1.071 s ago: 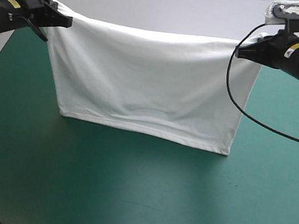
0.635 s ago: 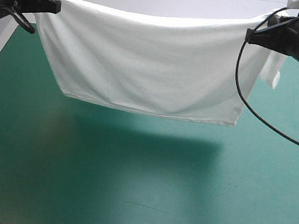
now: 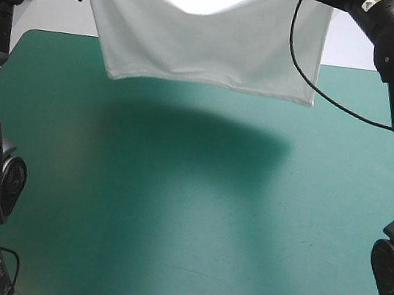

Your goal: Fold the cloth

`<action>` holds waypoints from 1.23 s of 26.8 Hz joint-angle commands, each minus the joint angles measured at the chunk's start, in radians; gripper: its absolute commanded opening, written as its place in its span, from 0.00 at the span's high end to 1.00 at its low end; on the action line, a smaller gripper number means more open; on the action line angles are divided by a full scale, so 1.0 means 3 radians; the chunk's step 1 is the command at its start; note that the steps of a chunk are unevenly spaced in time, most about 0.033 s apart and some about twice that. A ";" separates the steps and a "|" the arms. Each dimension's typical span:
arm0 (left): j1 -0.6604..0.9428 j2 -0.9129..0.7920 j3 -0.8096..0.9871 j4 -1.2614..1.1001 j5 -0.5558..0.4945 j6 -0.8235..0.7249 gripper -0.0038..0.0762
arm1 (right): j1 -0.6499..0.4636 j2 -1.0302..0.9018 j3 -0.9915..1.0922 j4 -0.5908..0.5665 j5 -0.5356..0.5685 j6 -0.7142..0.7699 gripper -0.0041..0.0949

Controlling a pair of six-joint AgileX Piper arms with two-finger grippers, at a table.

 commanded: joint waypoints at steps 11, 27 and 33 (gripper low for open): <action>-0.0004 0.0871 0.0067 -0.0070 0.1262 0.0016 0.96 | -0.0028 0.0789 -0.0110 -0.0387 0.1945 0.0267 0.98; -0.0004 -0.0558 0.2662 0.0043 0.1256 -0.0025 0.96 | -0.0016 -0.0159 0.1587 0.0190 0.2164 0.0252 0.98; -0.0004 -0.1208 0.4015 0.0052 0.1256 -0.0025 0.96 | -0.0016 -0.0692 0.2896 0.0222 0.2164 0.0198 0.98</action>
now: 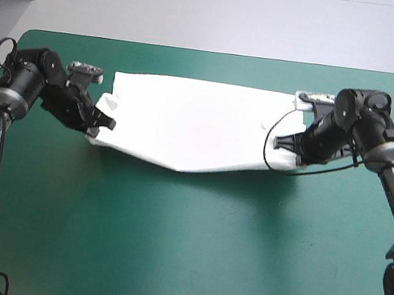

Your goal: Fold the cloth

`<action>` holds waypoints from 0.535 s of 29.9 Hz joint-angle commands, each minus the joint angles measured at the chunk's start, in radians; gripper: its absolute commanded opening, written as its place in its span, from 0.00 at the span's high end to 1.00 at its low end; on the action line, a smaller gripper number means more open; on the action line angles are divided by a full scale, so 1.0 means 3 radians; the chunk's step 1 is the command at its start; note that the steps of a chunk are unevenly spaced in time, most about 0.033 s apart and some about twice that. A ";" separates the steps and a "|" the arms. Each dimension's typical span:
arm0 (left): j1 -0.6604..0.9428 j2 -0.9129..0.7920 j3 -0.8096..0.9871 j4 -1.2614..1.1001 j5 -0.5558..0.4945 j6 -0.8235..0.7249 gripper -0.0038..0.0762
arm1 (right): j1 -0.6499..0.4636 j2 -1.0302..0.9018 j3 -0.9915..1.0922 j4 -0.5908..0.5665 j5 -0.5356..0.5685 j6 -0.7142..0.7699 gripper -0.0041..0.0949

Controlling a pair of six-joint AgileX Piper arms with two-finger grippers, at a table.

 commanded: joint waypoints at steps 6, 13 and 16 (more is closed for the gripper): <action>-0.0004 -0.0761 0.1394 0.0095 0.0149 -0.0014 0.96 | -0.0016 -0.0650 0.1566 0.0178 -0.0199 -0.0221 0.98; -0.0004 -0.1035 0.1937 0.0303 -0.0015 -0.0233 0.96 | -0.0016 -0.1030 0.2357 0.0263 -0.0519 -0.0344 0.98; -0.0004 -0.1090 0.2059 0.0245 -0.0168 -0.0233 0.96 | -0.0016 -0.1127 0.2494 0.0263 -0.0658 -0.0458 0.97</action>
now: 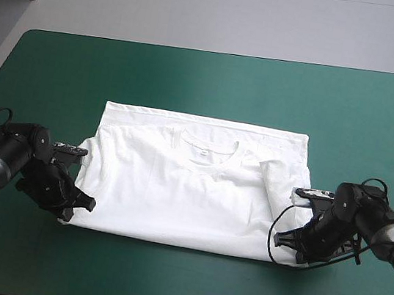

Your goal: Fold the cloth

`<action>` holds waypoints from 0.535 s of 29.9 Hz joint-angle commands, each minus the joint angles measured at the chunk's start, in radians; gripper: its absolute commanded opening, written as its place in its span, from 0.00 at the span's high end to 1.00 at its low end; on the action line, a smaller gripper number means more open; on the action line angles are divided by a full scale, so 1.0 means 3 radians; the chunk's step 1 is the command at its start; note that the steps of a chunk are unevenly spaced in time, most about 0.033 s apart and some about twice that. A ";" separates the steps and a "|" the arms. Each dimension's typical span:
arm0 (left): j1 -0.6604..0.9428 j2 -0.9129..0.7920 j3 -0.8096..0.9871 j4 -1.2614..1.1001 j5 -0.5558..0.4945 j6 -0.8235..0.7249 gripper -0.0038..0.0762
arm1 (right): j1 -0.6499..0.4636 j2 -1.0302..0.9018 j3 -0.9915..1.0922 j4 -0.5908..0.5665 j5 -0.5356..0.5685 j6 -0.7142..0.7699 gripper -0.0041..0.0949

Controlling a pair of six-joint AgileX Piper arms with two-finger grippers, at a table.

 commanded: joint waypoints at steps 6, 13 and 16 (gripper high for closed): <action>-0.0004 -0.0157 0.0072 -0.0104 -0.0060 -0.0027 0.65 | -0.0016 -0.0334 0.0078 0.0045 -0.0391 -0.0132 0.56; -0.0004 -0.0157 0.0008 -0.0197 -0.0135 -0.0018 0.31 | -0.0016 -0.0607 -0.0036 0.0038 -0.0498 -0.0118 0.10; -0.0004 -0.0185 -0.0187 -0.0205 -0.0124 -0.0018 0.32 | -0.0016 -0.0744 -0.0220 -0.0038 -0.0464 -0.0053 0.11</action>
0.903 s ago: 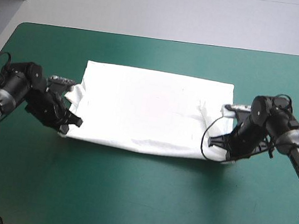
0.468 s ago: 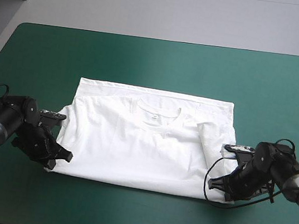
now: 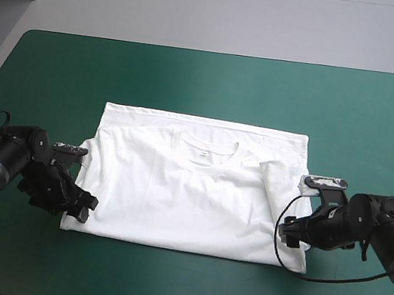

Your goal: Fold the cloth

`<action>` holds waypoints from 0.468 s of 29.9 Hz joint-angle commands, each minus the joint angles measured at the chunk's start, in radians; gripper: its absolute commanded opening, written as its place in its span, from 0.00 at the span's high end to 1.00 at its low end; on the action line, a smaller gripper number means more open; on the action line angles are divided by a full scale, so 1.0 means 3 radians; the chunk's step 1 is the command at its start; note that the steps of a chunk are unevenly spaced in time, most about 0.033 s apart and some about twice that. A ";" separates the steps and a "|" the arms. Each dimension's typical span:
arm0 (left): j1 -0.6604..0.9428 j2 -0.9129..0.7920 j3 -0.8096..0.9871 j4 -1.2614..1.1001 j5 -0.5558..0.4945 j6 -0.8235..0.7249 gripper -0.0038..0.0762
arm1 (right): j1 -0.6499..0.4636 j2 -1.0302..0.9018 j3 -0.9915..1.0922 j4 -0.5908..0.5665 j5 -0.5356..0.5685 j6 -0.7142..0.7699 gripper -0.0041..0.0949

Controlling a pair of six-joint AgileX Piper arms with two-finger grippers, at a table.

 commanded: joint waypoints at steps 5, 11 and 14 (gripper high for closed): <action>-0.0004 -0.0327 -0.0694 -0.0058 0.0045 -0.0135 0.32 | -0.0016 -0.0344 -0.0469 -0.0048 0.0104 0.0058 0.11; -0.0004 -0.0565 -0.0791 -0.0030 0.0112 -0.0196 0.32 | -0.0016 -0.0371 -0.0491 -0.0048 0.0263 0.0096 0.11; -0.0004 -0.0565 -0.0644 -0.0017 0.0140 -0.0196 0.32 | -0.0016 -0.0371 -0.0491 -0.0048 0.0341 0.0134 0.11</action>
